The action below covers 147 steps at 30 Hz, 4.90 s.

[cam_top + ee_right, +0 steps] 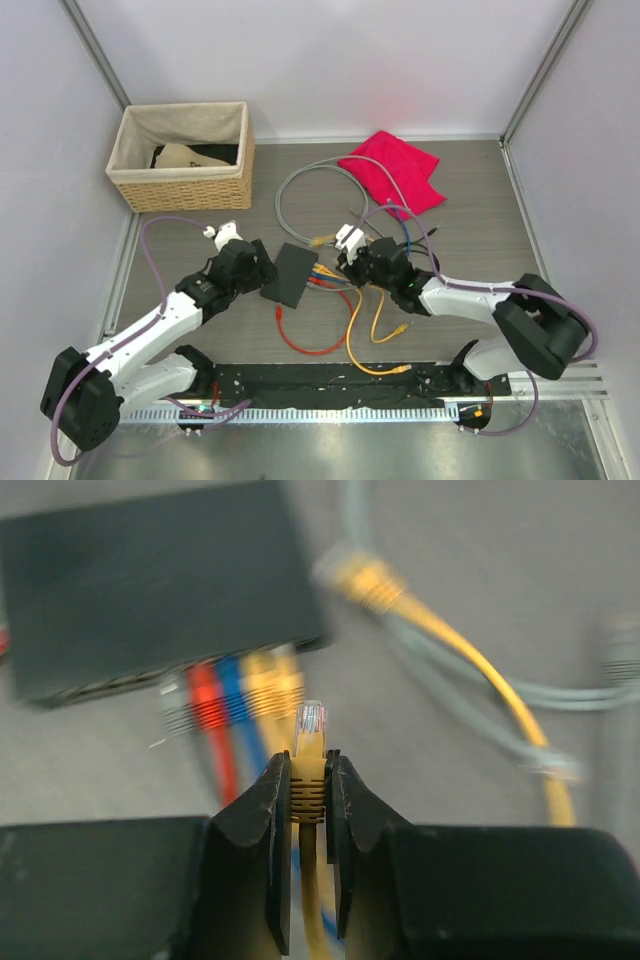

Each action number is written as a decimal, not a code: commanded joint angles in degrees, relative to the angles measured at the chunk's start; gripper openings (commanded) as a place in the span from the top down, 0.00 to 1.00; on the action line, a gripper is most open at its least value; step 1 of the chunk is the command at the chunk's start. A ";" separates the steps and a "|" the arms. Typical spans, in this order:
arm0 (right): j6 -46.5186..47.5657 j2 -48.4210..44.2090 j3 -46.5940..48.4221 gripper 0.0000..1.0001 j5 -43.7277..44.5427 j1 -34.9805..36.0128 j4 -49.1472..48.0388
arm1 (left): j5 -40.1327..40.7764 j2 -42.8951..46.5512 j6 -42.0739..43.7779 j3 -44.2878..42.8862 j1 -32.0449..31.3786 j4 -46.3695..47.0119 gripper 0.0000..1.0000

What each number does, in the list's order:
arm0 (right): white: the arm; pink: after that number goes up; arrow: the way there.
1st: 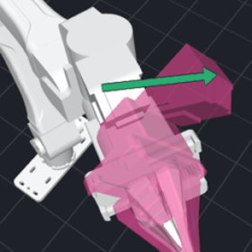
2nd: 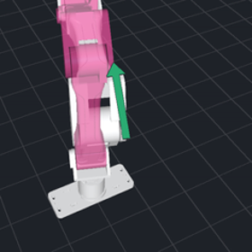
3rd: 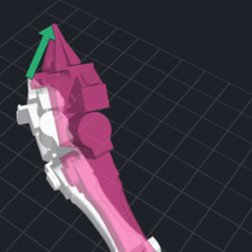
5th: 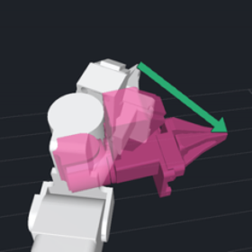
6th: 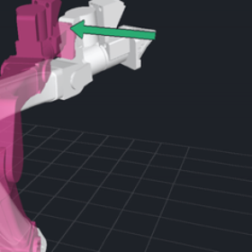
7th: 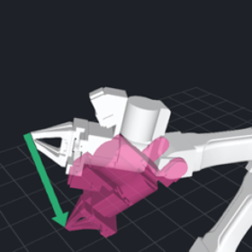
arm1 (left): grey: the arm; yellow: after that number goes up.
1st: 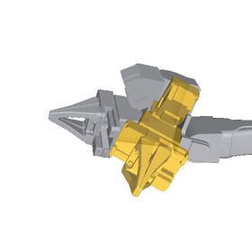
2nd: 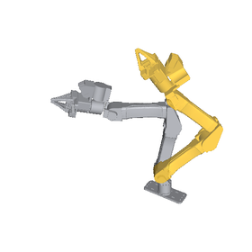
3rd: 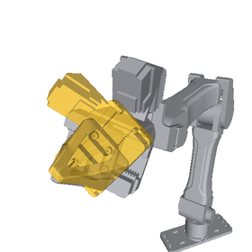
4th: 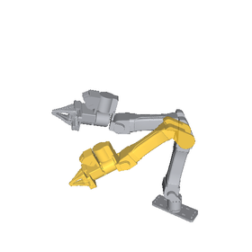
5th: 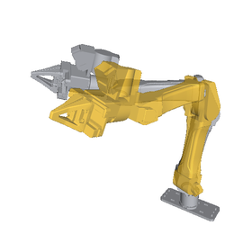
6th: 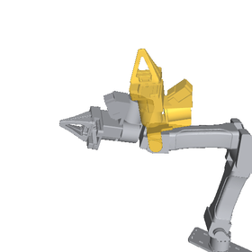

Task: Insert the plug into the switch port
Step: Insert the connector into the switch port.

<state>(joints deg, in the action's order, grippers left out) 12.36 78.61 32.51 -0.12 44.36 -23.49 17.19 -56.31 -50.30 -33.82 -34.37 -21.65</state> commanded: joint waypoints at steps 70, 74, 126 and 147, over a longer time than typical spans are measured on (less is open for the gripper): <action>-18.25 28.88 -6.76 0.99 -5.07 9.34 -44.28 | -13.76 -26.04 16.73 2.62 4.22 21.39 0.32; -17.02 28.62 -5.44 0.99 -5.15 9.34 -41.56 | -14.46 -26.04 16.90 2.71 4.22 22.70 0.32; -12.27 23.17 22.24 0.55 6.71 15.93 18.54 | -13.50 -29.03 16.47 0.43 4.40 18.31 0.41; -12.62 17.90 32.70 0.44 6.89 15.41 38.86 | -14.20 -28.94 16.73 0.34 4.40 18.57 0.42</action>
<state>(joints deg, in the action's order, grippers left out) -1.32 100.42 61.71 7.14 59.88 11.40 4.95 -83.24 -34.52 -34.72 -28.67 4.99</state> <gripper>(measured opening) 0.569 0.589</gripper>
